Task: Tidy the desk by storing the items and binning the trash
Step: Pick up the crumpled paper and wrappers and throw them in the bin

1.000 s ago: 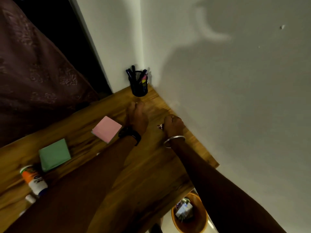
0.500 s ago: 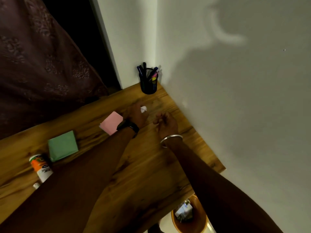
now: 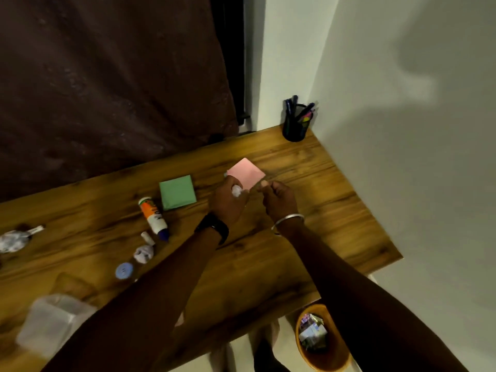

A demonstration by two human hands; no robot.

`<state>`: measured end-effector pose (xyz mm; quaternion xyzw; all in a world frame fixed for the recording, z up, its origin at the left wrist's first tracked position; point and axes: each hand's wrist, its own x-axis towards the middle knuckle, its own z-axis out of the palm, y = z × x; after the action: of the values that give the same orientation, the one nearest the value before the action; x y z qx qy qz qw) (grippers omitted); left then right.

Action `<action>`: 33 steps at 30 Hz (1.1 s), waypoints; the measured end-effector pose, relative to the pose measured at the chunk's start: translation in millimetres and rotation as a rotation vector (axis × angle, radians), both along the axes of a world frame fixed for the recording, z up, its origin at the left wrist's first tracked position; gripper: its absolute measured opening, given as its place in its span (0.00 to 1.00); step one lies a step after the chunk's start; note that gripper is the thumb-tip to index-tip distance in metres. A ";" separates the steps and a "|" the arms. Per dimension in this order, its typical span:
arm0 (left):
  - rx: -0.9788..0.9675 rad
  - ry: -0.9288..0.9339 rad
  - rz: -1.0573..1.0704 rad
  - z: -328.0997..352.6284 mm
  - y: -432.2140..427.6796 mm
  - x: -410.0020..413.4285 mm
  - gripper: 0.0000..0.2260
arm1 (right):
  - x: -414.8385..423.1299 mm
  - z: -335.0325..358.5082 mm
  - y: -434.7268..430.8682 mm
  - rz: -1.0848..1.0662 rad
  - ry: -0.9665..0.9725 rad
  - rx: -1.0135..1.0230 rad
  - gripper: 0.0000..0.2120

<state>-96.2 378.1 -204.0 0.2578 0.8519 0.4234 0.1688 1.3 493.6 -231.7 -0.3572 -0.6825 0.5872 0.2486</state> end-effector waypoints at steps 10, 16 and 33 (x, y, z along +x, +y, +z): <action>0.041 0.002 0.329 8.1 -178.5 -52.5 0.12 | -32.7 2.1 -95.6 0.117 -0.061 0.142 0.10; 0.063 -0.020 0.414 7.4 -249.5 -66.1 0.14 | -53.1 6.6 -145.7 0.169 -0.127 0.181 0.04; 0.108 -0.152 0.628 -1.1 -323.6 -67.7 0.08 | -103.0 8.7 -247.6 0.982 -0.505 0.903 0.17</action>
<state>-163.9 54.5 -205.1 -0.0415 0.8512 0.5172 0.0790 -101.6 246.0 -223.1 0.0045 -0.9778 0.1909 -0.0866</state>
